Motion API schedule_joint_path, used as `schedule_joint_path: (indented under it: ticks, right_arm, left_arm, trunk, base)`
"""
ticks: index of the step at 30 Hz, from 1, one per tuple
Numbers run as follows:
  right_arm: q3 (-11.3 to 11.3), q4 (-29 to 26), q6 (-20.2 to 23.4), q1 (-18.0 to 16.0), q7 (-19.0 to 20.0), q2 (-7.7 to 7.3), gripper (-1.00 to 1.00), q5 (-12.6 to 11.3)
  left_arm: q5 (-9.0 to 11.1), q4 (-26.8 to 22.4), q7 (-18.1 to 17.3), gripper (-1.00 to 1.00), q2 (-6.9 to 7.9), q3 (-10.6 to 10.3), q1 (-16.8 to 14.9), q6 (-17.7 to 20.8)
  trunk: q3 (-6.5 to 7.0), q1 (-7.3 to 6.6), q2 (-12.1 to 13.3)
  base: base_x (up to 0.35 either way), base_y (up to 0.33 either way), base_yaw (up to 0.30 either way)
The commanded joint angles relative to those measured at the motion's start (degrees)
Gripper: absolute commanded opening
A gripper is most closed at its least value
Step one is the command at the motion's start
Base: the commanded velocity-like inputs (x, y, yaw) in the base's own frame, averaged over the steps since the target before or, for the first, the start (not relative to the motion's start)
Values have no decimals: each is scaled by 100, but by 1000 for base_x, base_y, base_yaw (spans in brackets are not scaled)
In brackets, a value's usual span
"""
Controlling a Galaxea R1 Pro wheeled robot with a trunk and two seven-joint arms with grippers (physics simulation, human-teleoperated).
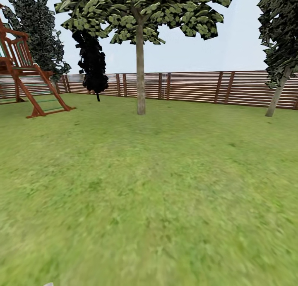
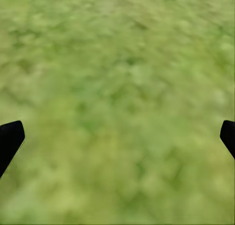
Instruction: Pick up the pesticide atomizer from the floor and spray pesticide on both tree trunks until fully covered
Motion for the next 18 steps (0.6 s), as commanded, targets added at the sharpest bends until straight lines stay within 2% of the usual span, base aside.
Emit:
schedule_joint_path:
  ticks: [1, 18]
  right_arm:
    - [0, 0, -2, 0, 0, 0, 100, 0]
    - [0, 0, 0, 0, 0, 0, 100, 0]
  left_arm:
    - [2, 0, -2, -100, 0, 1, 1, 0]
    - [0, 0, -2, -100, 0, 1, 1, -4]
  trunk:
    - [0, 0, 0]
    - [0, 0, 0]
  base:
    - [342, 0, 0]
    - [342, 0, 0]
